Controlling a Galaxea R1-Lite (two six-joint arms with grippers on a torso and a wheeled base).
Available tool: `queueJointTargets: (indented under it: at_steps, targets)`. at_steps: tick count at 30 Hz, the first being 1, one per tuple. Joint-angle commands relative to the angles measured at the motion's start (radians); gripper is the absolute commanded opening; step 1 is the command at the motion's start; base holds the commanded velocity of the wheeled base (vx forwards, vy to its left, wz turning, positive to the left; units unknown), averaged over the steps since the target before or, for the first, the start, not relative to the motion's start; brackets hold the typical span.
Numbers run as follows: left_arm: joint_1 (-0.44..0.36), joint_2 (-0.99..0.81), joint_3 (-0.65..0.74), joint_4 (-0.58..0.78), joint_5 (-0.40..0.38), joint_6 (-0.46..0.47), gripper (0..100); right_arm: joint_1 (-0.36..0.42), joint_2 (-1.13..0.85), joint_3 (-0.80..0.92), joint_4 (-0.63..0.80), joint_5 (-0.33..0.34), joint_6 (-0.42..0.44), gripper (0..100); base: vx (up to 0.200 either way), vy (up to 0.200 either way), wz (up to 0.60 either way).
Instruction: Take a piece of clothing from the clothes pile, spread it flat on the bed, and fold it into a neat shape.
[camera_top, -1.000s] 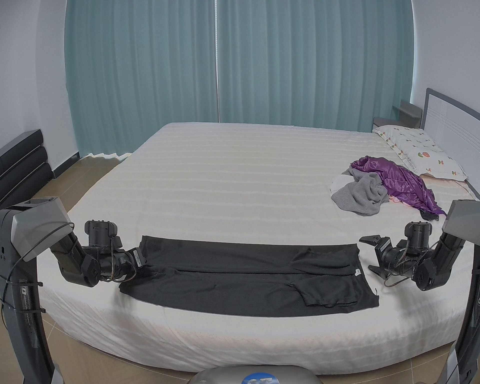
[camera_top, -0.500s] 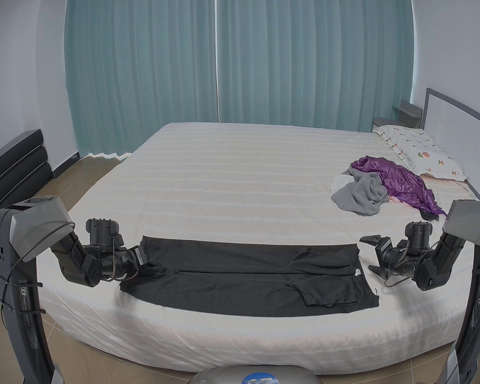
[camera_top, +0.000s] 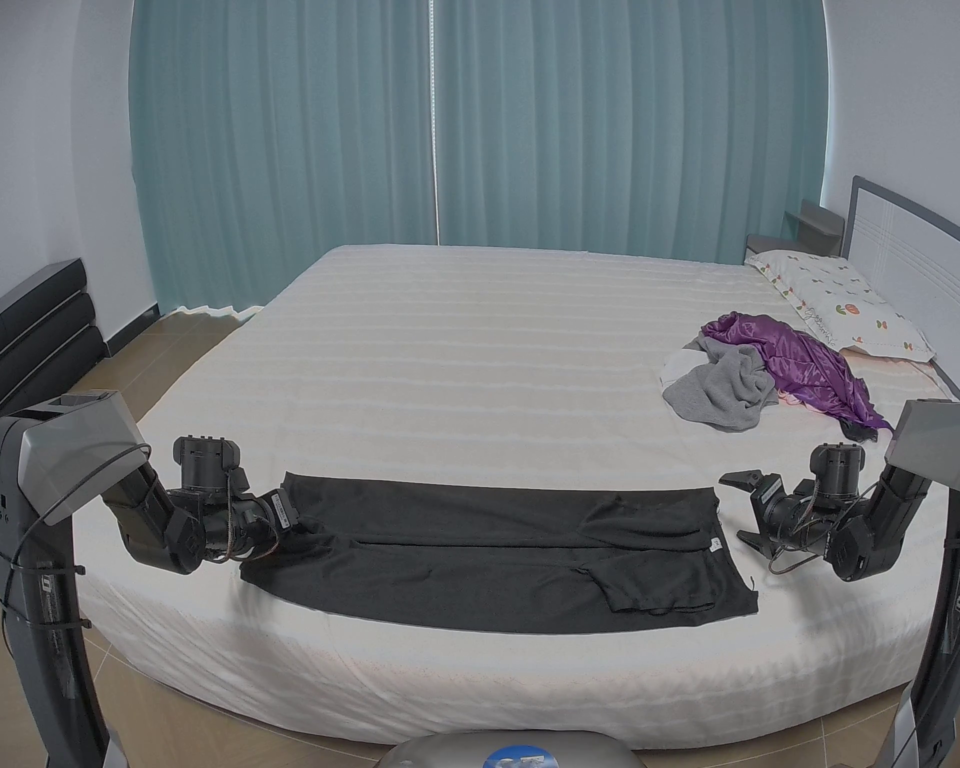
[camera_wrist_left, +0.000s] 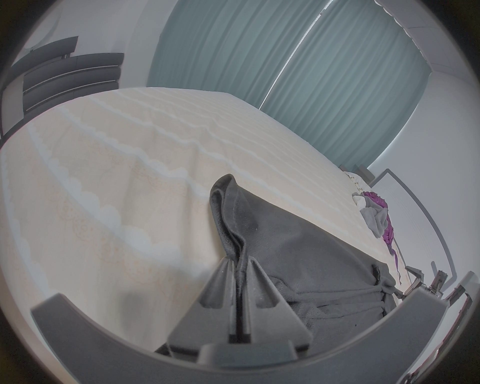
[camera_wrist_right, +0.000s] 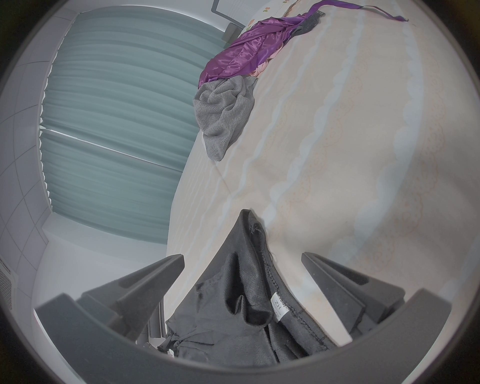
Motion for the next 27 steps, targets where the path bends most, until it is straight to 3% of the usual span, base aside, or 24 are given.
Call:
queueJointTargets:
  at_steps: [1, 11, 27]
  targets:
    - [0.000, -0.001, -0.008, -0.001, 0.000, -0.012, 0, 0.000, 0.001, 0.000, 0.000, 0.000, 0.000, 100, 0.000, 0.000, 0.00]
    - [-0.016, 0.000, 0.001, -0.099, 0.000, -0.086, 0, 0.000, 0.001, -0.002, 0.000, 0.000, 0.005, 100, 0.000, 0.000, 0.00]
    - [-0.028, -0.014, 0.023, -0.104, 0.000, -0.104, 0, 0.000, -0.001, -0.002, 0.000, 0.000, 0.007, 100, 0.000, 0.000, 0.00]
